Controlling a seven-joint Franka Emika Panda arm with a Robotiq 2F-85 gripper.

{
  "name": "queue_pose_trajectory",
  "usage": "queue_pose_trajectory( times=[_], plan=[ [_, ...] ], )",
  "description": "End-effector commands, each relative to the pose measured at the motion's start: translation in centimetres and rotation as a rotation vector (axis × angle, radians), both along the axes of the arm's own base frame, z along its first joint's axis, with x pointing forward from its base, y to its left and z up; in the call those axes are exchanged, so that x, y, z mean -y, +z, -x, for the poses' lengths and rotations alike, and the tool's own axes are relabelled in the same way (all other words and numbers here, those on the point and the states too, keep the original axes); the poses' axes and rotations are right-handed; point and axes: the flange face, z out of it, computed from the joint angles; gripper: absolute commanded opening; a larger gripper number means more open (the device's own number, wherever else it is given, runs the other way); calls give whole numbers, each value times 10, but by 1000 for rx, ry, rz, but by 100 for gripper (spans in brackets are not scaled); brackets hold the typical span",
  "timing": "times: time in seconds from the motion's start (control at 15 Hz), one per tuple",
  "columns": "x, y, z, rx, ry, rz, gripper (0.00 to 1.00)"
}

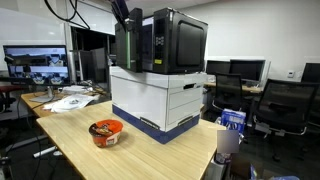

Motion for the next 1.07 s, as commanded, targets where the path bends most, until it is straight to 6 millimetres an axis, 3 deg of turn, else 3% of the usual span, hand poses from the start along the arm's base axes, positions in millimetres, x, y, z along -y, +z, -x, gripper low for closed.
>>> queue_pose_trajectory(
  times=[0.0, 0.13, 0.27, 0.67, 0.8, 0.93, 1.0],
  plan=[
    [-14, -6, 2, -64, -1, -4, 81],
    [-15, -3, 3, -127, 12, -8, 94],
    [-14, 12, 4, -159, 6, -19, 100],
    [-10, 117, 8, -103, -6, -46, 100],
    [-10, 143, 6, -65, -14, -48, 100],
    [-5, 147, -9, -23, -31, -23, 100],
    [0, 138, -19, -32, -33, -20, 100]
  ],
)
